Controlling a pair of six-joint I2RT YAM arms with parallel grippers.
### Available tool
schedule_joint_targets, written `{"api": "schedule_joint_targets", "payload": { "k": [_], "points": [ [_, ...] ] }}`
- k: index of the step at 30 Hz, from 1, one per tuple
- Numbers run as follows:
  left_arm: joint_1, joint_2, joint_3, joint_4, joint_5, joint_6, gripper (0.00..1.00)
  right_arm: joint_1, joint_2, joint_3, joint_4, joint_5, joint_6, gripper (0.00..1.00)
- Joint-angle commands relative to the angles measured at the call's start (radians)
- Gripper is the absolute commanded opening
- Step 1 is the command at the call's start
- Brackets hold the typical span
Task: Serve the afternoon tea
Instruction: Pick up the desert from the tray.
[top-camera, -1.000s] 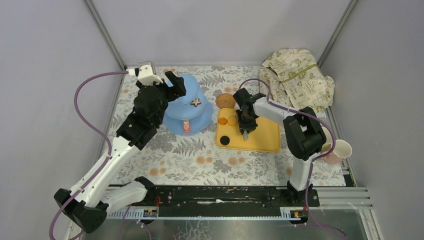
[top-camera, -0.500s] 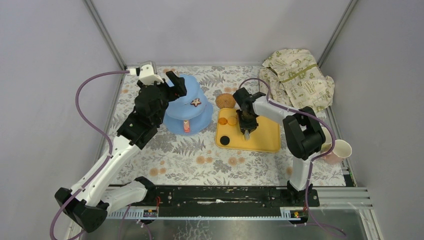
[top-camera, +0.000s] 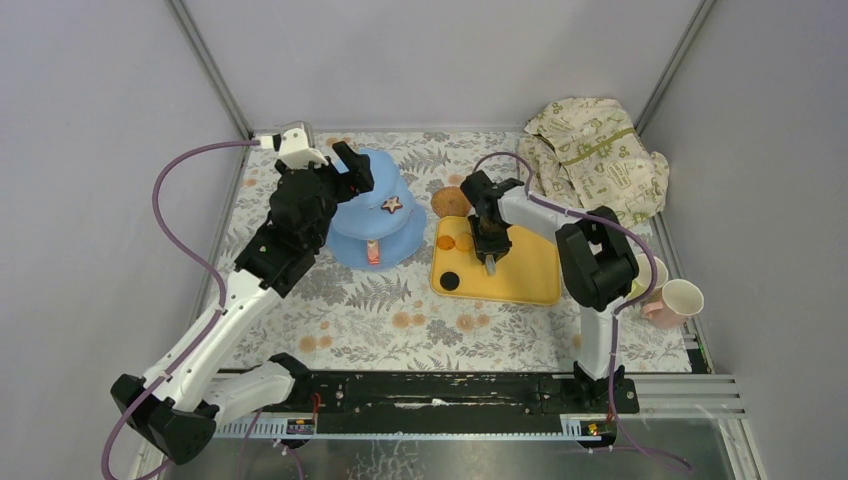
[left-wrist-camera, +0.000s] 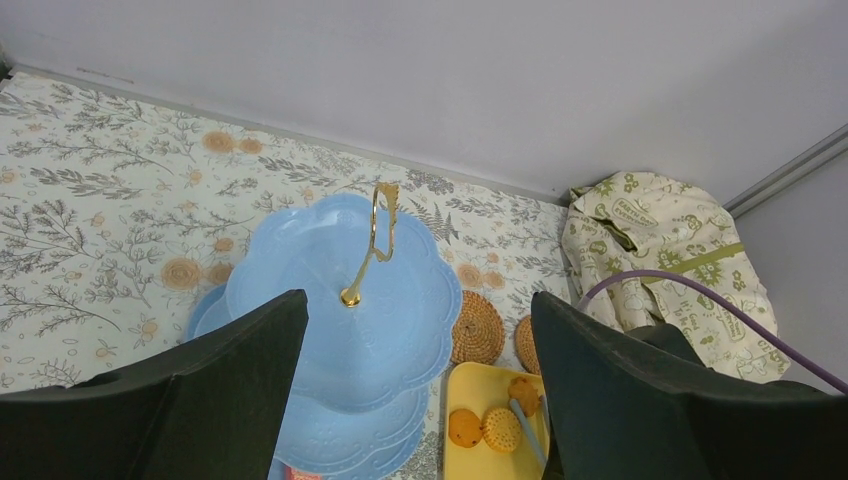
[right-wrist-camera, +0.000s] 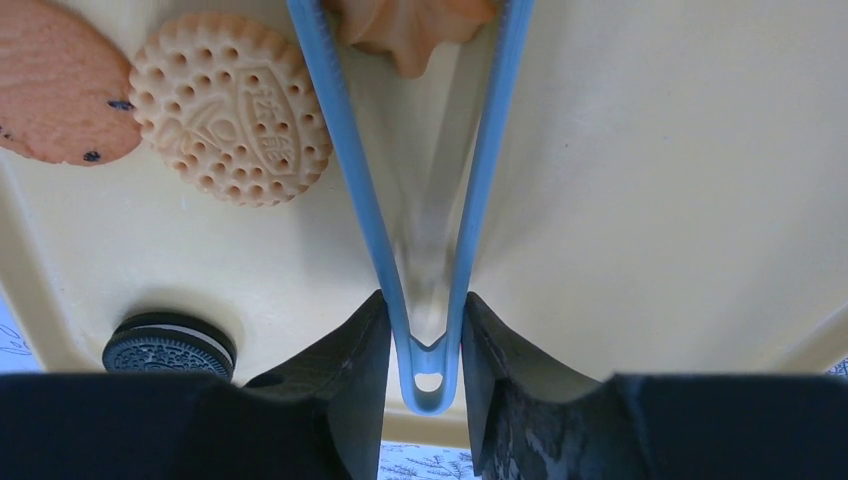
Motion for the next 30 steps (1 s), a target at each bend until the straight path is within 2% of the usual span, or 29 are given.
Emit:
{"api": "schedule_joint_targets", "payload": {
  "k": [1, 17, 21, 26, 30],
  "points": [
    [0.011, 0.005, -0.010, 0.061, 0.015, -0.008, 0.89, -0.006, 0.018, 0.066, -0.028, 0.032, -0.013, 0.38],
    [0.030, 0.008, -0.019, 0.064, 0.040, -0.016, 0.89, -0.009, 0.069, 0.099, -0.035, 0.051, -0.015, 0.36],
    [0.031, 0.007, -0.020, 0.065, 0.042, -0.016, 0.89, -0.008, 0.049, 0.094, -0.036, 0.054, -0.012, 0.30],
    [0.034, 0.003, -0.025, 0.067, 0.037, -0.016, 0.89, -0.009, 0.017, 0.078, -0.035, 0.056, -0.005, 0.16],
    [0.036, -0.004, -0.031, 0.068, 0.025, -0.015, 0.89, -0.008, -0.015, 0.056, -0.025, 0.054, 0.000, 0.13]
  ]
}}
